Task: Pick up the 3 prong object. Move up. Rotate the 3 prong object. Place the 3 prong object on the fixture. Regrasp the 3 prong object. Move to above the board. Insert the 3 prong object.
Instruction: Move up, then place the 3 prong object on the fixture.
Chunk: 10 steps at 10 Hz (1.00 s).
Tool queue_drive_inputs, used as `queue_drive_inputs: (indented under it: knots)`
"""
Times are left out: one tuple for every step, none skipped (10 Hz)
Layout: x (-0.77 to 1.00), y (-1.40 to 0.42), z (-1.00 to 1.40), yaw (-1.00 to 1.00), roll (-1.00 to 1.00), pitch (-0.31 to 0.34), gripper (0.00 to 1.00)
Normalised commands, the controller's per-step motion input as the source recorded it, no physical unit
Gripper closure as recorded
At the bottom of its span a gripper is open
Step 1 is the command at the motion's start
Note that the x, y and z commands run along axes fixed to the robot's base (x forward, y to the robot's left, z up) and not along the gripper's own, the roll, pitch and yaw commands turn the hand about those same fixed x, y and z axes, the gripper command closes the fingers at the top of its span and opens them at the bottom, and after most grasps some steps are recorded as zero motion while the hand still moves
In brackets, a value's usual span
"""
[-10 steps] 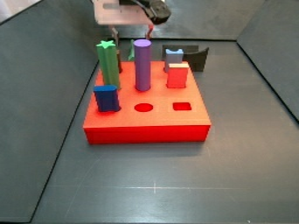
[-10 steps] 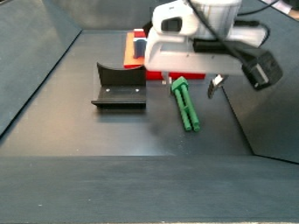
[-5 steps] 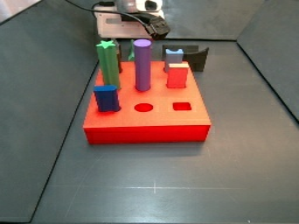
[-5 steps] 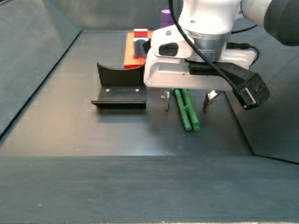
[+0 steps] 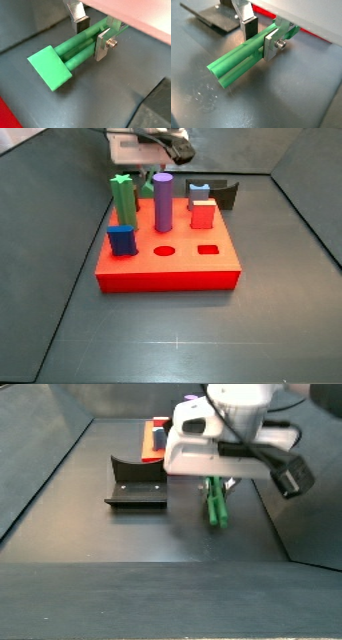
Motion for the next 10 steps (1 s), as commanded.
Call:
queue_drive_inputs:
  knots:
    - [-0.01, 0.00, 0.42, 0.01, -0.03, 0.040, 1.00]
    - [-0.01, -0.01, 0.26, 0.01, -0.03, 0.039, 1.00]
    - [0.00, 0.00, 1.00, 0.00, 0.00, 0.000, 1.00]
    - [0.00, 0.00, 1.00, 0.00, -0.01, 0.004, 1.00]
    - [-0.01, 0.00, 1.00, 0.00, -0.01, 0.013, 1.00]
    - [-0.01, 0.00, 1.00, 0.01, -0.02, 0.019, 1.00]
    - [-0.02, -0.01, 1.00, 0.01, -0.03, 0.020, 1.00]
    - [-0.02, -0.01, 1.00, 0.01, -0.03, 0.016, 1.00]
    - [-0.02, -0.01, 1.00, 0.01, -0.04, 0.017, 1.00]
    - [-0.02, -0.01, 1.00, 0.01, -0.05, 0.018, 1.00]
